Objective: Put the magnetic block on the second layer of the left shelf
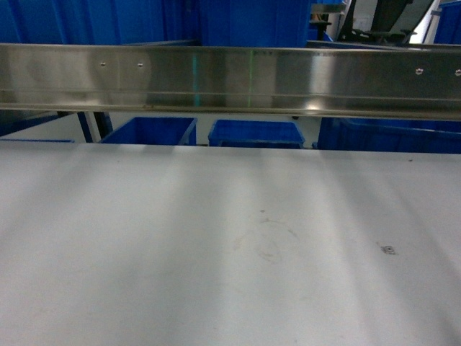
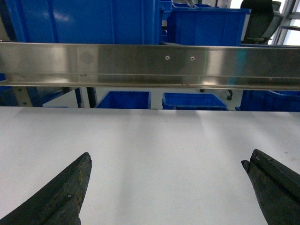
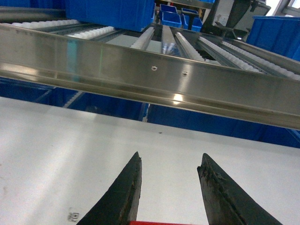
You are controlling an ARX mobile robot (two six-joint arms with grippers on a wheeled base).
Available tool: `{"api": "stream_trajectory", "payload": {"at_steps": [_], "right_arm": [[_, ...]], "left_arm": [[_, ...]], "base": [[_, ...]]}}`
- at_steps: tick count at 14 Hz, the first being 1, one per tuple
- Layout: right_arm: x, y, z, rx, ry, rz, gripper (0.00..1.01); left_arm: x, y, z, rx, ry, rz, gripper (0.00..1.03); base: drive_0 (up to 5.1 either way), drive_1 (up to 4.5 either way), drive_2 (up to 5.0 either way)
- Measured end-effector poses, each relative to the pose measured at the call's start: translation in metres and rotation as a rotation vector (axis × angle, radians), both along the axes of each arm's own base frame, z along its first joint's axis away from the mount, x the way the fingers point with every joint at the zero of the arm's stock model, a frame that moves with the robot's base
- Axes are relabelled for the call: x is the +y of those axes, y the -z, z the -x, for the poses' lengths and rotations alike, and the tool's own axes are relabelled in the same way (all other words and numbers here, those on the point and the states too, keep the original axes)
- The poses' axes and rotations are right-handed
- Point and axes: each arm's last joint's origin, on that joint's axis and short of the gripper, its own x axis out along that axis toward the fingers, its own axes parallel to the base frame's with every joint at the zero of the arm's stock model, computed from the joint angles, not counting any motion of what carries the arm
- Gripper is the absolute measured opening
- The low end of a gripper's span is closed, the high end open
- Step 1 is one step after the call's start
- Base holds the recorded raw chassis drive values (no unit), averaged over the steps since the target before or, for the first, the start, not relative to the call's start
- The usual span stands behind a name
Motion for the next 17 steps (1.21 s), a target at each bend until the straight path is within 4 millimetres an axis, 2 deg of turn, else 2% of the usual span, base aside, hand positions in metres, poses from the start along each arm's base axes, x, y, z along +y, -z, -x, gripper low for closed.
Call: {"api": "stream_trajectory", "payload": {"at_steps": [17], "right_arm": [[0.0002, -0.0003, 0.0000, -0.002, -0.002, 0.000, 0.33]], "left_arm": [[0.0000, -0.0001, 0.0000, -0.001, 0.000, 0.000, 0.98]], "base": [[-4.9, 1.98, 2.9]]}}
